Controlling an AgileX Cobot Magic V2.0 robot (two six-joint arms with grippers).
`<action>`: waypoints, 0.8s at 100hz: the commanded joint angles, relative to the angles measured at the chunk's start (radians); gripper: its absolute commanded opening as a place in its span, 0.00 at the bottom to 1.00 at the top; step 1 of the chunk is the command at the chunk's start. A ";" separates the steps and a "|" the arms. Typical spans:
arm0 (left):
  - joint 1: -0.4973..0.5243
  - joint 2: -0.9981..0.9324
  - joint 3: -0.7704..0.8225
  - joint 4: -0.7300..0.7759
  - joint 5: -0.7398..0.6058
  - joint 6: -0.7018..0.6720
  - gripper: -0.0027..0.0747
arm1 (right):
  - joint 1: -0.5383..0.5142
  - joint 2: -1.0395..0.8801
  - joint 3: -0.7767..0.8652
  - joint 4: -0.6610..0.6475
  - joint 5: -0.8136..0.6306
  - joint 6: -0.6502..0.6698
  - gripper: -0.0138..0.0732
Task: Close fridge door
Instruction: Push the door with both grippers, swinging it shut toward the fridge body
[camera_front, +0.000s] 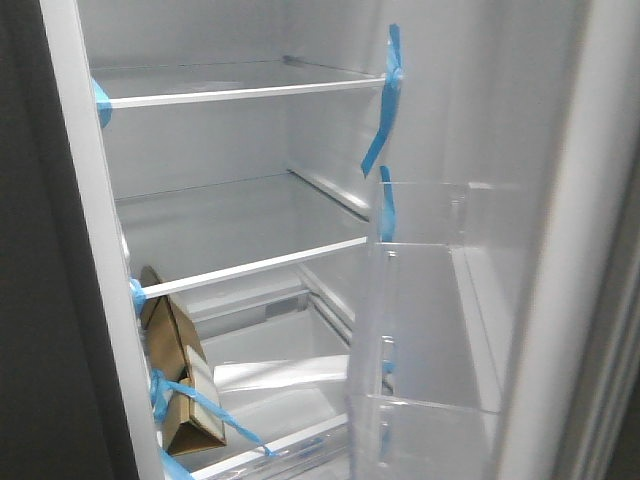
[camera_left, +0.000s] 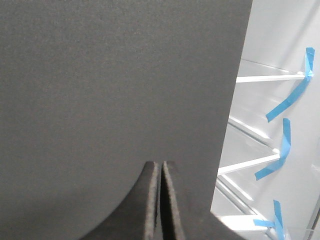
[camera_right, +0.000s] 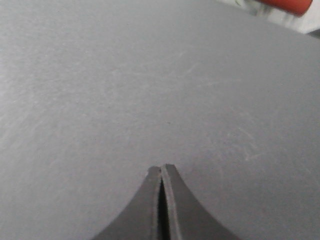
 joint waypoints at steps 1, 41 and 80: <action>0.000 -0.023 0.040 -0.006 -0.083 -0.002 0.01 | 0.000 0.039 -0.056 0.033 0.066 -0.008 0.08; 0.000 -0.023 0.040 -0.006 -0.083 -0.002 0.01 | 0.058 0.215 -0.273 -0.138 0.212 -0.008 0.08; 0.000 -0.023 0.040 -0.006 -0.083 -0.002 0.01 | 0.359 0.437 -0.520 -0.535 0.051 0.031 0.08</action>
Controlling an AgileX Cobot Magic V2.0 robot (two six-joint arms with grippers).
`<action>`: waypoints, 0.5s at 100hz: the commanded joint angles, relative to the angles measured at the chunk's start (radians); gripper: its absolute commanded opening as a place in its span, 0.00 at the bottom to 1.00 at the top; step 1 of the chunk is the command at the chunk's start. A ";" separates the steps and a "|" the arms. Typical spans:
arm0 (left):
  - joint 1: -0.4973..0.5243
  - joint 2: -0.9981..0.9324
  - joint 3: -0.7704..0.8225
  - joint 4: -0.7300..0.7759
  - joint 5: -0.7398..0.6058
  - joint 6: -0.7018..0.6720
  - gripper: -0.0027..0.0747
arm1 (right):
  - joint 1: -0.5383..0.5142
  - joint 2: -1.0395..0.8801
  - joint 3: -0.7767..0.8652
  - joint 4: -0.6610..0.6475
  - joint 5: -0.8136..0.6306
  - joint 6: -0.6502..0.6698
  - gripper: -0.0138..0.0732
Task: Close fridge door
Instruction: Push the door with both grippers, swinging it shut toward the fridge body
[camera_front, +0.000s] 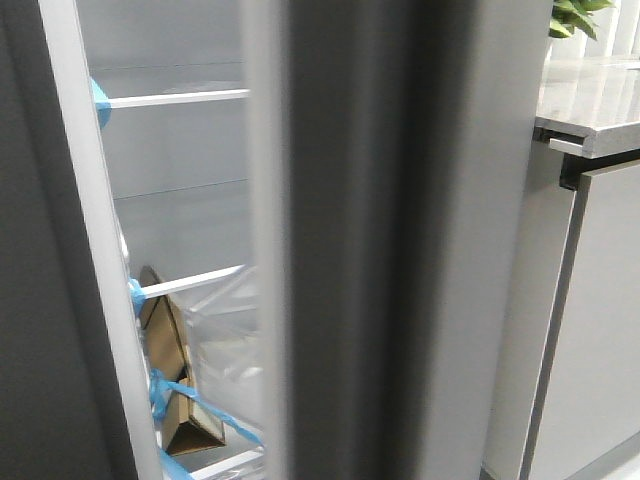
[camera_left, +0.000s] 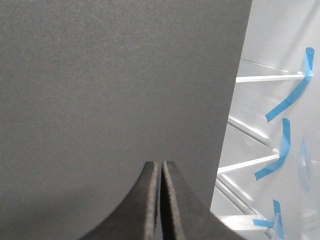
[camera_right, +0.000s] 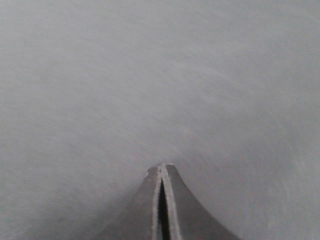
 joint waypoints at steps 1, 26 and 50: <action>0.000 -0.023 0.040 -0.006 -0.083 -0.002 0.01 | 0.078 0.051 -0.083 -0.098 -0.107 0.024 0.08; 0.000 -0.023 0.040 -0.006 -0.083 -0.002 0.01 | 0.222 0.239 -0.234 -0.391 -0.242 0.066 0.08; 0.000 -0.023 0.040 -0.006 -0.083 -0.002 0.01 | 0.267 0.472 -0.395 -0.645 -0.378 0.066 0.08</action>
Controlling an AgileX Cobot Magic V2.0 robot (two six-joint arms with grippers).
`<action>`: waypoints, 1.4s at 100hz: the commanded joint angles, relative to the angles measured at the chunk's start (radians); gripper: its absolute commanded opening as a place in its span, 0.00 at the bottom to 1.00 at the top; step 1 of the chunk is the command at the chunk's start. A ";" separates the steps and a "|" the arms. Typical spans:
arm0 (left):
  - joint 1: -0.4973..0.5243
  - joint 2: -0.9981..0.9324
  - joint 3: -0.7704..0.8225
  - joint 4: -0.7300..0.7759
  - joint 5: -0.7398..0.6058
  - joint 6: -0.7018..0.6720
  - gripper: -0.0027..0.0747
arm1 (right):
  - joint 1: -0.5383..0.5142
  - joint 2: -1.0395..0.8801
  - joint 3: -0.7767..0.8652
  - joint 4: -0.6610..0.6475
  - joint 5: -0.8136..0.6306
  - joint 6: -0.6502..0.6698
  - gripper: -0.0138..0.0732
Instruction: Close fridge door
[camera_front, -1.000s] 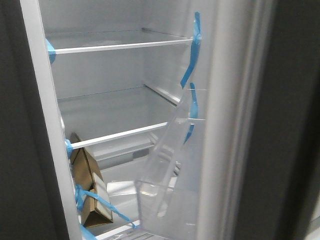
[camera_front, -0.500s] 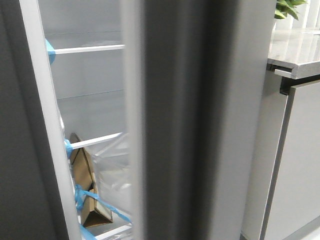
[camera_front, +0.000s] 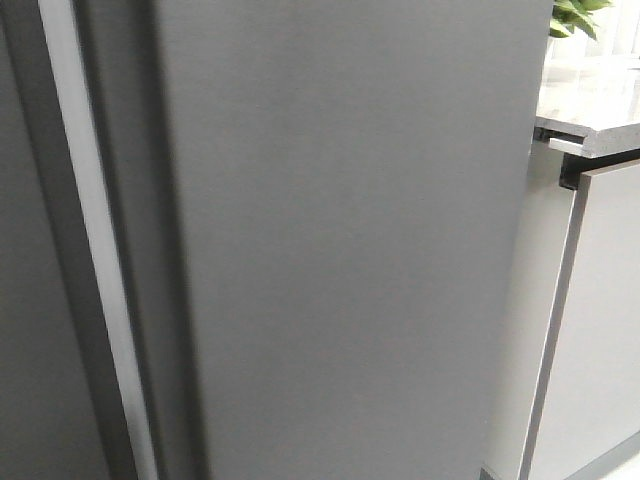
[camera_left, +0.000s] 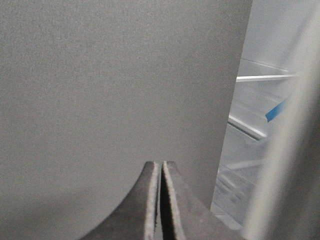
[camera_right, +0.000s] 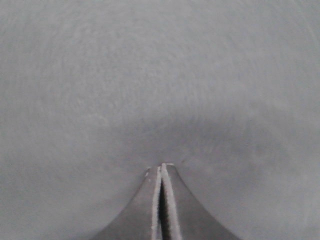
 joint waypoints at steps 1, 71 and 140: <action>0.000 -0.023 0.040 -0.006 -0.083 -0.002 0.01 | 0.006 0.069 -0.092 -0.098 -0.150 0.000 0.08; 0.000 -0.023 0.040 -0.006 -0.083 -0.002 0.01 | -0.022 0.180 -0.210 -0.115 -0.048 0.000 0.08; 0.000 -0.023 0.040 -0.006 -0.083 -0.002 0.01 | -0.351 -0.398 0.294 -0.148 0.088 0.000 0.08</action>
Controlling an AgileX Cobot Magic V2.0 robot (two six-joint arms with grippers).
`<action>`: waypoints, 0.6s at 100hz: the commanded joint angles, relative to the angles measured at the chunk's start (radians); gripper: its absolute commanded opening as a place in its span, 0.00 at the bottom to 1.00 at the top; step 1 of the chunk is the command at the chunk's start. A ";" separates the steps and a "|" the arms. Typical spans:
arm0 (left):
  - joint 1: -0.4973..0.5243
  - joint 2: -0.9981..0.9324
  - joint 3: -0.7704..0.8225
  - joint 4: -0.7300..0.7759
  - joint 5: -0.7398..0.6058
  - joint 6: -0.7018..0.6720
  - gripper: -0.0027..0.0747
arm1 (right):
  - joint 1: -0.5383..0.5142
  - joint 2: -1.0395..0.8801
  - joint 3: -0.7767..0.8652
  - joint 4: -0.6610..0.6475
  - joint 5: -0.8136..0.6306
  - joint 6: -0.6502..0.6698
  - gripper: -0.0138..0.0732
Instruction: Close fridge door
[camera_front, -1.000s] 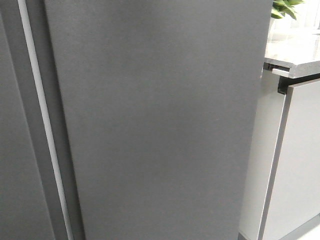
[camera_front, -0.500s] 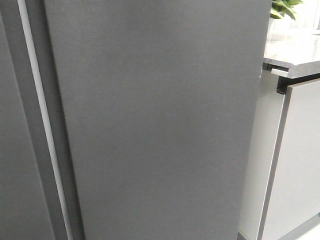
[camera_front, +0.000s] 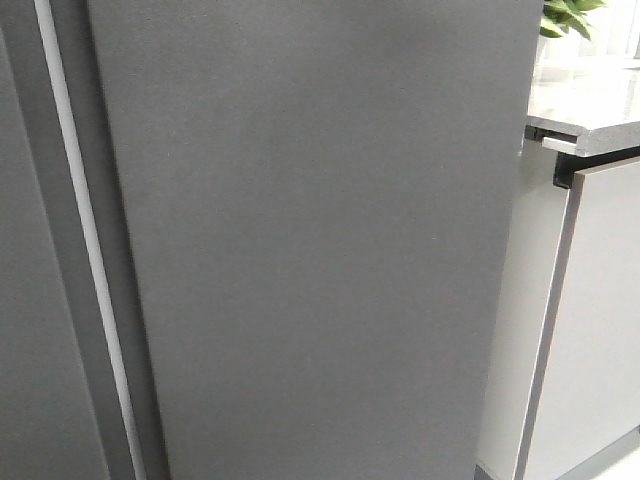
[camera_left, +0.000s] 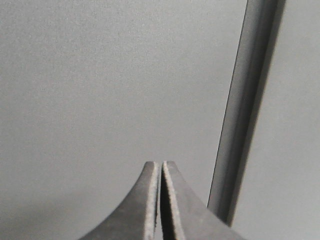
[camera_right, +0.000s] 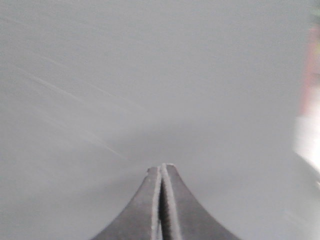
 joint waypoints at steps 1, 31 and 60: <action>0.000 -0.023 0.040 -0.006 -0.083 -0.002 0.01 | -0.044 -0.128 0.072 -0.013 -0.072 -0.002 0.08; 0.000 -0.023 0.040 -0.006 -0.083 -0.002 0.01 | -0.180 -0.591 0.530 -0.013 -0.076 -0.002 0.08; 0.000 -0.023 0.040 -0.006 -0.083 -0.002 0.01 | -0.242 -0.987 0.947 -0.015 -0.157 -0.002 0.08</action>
